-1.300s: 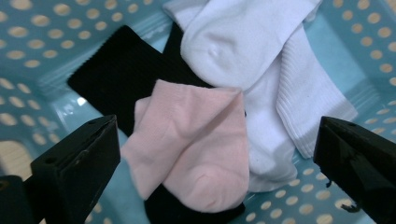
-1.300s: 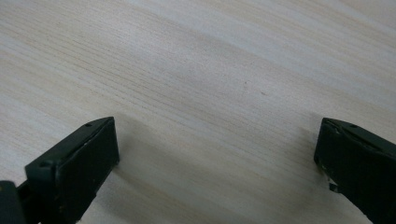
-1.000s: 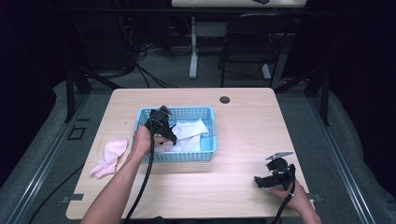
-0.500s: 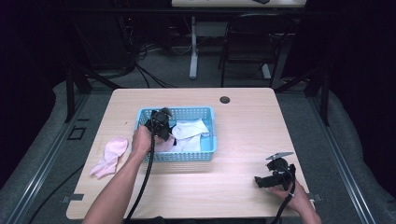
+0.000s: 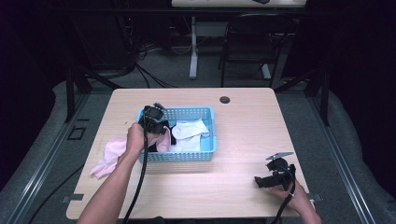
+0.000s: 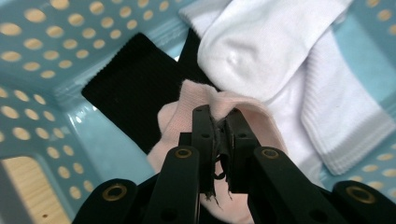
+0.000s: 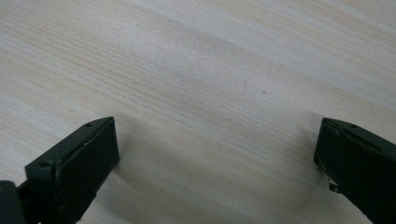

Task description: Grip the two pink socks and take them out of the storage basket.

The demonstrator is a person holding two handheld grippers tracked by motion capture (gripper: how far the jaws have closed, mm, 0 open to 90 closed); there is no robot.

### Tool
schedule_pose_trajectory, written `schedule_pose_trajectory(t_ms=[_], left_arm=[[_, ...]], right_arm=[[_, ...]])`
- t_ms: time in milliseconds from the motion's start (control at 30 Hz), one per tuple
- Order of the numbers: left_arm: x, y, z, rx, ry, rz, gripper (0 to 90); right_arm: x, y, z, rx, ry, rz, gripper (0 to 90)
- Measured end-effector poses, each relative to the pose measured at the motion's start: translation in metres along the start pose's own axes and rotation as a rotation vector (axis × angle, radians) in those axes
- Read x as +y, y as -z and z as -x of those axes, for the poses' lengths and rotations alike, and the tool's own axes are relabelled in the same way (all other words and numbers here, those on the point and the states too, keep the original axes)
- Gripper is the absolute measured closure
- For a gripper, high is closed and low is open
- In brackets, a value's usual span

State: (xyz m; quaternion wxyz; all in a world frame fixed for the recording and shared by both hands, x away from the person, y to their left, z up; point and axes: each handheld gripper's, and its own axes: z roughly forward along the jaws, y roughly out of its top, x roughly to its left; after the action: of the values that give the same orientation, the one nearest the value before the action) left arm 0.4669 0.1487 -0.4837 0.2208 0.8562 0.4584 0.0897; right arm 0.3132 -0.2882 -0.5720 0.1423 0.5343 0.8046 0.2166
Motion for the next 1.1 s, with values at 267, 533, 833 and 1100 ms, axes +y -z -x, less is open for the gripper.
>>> schedule_pose_trajectory(t_ms=[267, 533, 833, 1100], left_arm=[[0.004, 0.032, -0.004, -0.027, 0.007, 0.055, 84.7], [0.009, 0.05, 0.001, -0.032, -0.013, 0.081, 84.7], [0.017, 0.08, 0.005, -0.028, -0.064, 0.084, 84.7], [0.015, 0.114, 0.001, -0.015, -0.079, 0.104, 84.6]], right_arm=[[0.0, 0.0, 0.0, 0.0, 0.0, -0.001, 0.0], [0.0, 0.0, 0.0, 0.001, 0.001, -0.001, 0.0], [0.0, 0.001, 0.0, -0.003, 0.007, -0.007, 0.0], [0.0, 0.001, 0.0, -0.002, 0.006, -0.007, 0.0]])
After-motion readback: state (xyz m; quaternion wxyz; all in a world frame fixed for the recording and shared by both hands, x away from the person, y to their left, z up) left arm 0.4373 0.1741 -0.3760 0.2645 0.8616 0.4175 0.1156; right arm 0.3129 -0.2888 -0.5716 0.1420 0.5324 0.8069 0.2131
